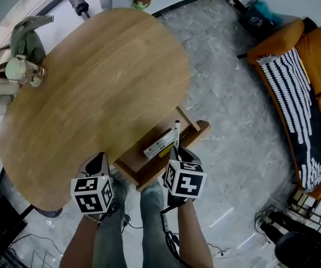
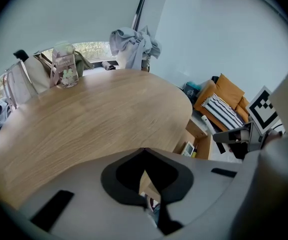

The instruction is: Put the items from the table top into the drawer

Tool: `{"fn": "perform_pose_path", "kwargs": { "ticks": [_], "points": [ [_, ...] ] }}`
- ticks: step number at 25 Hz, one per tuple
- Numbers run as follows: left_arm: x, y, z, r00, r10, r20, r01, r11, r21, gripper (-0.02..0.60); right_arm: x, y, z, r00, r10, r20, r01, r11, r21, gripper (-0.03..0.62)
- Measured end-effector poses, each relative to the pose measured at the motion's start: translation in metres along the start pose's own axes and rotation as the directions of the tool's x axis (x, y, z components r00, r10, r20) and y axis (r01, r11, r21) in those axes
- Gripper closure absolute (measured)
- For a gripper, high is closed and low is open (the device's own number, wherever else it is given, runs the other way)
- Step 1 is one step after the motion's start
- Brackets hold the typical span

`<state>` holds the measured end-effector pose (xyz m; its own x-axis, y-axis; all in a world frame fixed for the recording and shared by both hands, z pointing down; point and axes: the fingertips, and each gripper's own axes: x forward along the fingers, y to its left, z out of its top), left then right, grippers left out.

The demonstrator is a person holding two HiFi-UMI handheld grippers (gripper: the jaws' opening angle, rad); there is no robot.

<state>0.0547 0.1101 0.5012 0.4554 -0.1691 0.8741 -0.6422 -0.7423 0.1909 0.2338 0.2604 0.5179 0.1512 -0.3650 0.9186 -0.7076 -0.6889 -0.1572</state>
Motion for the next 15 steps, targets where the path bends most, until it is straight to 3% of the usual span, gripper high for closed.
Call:
{"fn": "perform_pose_path", "kwargs": {
  "ticks": [12,15],
  "points": [
    [0.008,0.0,0.014,1.0,0.0,0.008,0.0,1.0,0.015,0.589,0.009,0.007,0.0,1.0,0.013,-0.001,-0.013,0.997,0.079,0.525],
    [0.008,0.004,0.012,1.0,0.003,0.003,-0.003,1.0,0.01,0.589,0.013,0.015,0.004,0.999,0.049,0.022,-0.051,0.994,0.098,0.525]
  ]
}}
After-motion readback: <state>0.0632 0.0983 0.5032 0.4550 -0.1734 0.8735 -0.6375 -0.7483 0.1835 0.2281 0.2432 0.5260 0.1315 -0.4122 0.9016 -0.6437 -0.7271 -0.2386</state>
